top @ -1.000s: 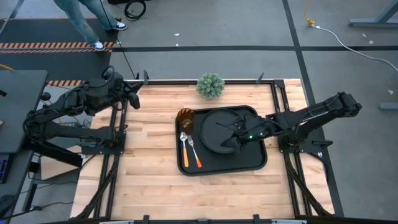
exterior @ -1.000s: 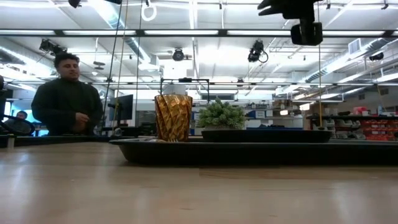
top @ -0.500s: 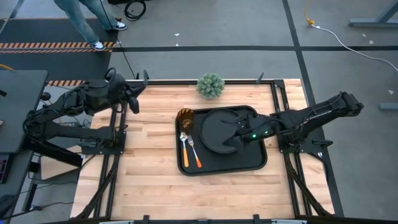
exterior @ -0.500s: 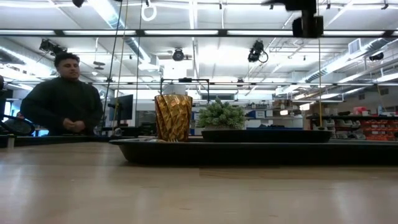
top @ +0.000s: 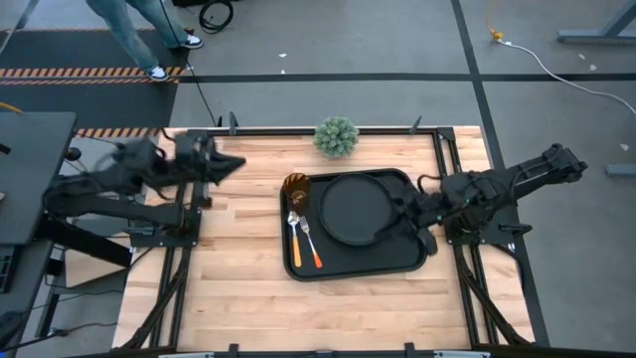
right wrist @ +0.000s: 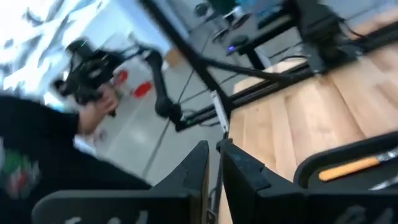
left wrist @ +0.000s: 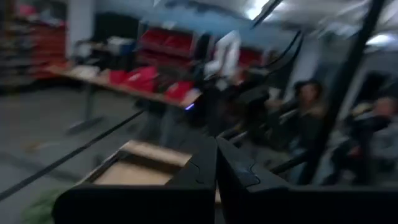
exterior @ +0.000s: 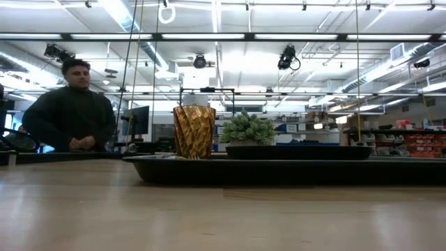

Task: Pick and place plate/cup/fork/spoon on tray
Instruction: Return to Home Position

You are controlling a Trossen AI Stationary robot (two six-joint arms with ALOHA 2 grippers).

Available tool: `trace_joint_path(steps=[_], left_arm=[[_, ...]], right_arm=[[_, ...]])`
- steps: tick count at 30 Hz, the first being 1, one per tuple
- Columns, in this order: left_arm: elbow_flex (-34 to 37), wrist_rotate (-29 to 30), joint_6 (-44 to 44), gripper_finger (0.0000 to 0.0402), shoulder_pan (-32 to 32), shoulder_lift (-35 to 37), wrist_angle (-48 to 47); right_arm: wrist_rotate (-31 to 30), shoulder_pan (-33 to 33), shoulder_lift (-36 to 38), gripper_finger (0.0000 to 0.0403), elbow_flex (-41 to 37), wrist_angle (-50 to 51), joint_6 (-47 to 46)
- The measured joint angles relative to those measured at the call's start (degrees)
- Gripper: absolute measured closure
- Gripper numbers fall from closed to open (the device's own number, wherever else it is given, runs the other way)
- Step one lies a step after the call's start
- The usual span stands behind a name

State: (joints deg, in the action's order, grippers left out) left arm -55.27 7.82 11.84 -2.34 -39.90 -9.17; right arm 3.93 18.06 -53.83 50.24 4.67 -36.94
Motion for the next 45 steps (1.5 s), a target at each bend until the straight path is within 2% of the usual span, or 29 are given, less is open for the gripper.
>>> trace_joint_path(steps=[2,4,8,10,12,14,19,23,27,31,38,45], left_arm=[[6.1,0.0,1.2,0.0392,1.7,0.3,9.0],[10.8,1.9,2.6,0.0392,2.7,0.1,13.9],[16.6,5.3,5.5,0.0392,3.5,-0.3,14.3],[18.3,5.4,5.8,0.0392,3.6,-0.8,12.9],[19.0,5.4,5.8,0.0392,3.6,-1.5,13.0],[19.0,5.5,5.9,0.0392,3.6,-2.1,13.2],[19.1,2.1,8.5,0.0392,3.8,-2.9,14.0],[19.1,-1.1,8.6,0.0392,3.4,-2.9,15.2],[19.1,-4.4,11.8,0.0392,2.4,-2.8,15.3],[19.1,-4.7,7.2,0.0392,2.2,-2.7,13.5],[19.1,-4.7,-2.0,0.0392,2.2,-2.4,10.9],[19.0,-4.2,-2.2,0.0392,2.2,-2.8,11.0]], right_arm=[[0.3,1.2,-0.6,0.0356,0.0,0.1,3.0],[0.3,1.8,-1.4,0.0357,0.0,0.0,2.5],[-0.5,1.9,-2.7,0.0357,0.0,-0.5,-1.3],[-5.7,2.4,-4.3,0.0357,0.1,-4.9,-2.8],[-9.4,2.8,-5.9,0.0357,0.1,-7.1,0.8],[-9.4,2.0,-7.5,0.0357,0.1,-9.6,3.8],[3.3,-2.9,-8.3,0.0357,0.0,-14.0,2.1],[10.0,-7.3,-5.7,0.0357,-0.9,-15.2,1.4],[14.4,-12.6,-0.7,0.0357,-8.0,-26.0,1.5],[17.9,-16.1,5.3,0.0357,-19.8,-43.4,1.0],[13.5,-15.4,14.7,0.0357,-38.7,-68.2,1.9],[13.2,-15.3,22.2,0.0357,-48.6,-79.0,-1.5]])
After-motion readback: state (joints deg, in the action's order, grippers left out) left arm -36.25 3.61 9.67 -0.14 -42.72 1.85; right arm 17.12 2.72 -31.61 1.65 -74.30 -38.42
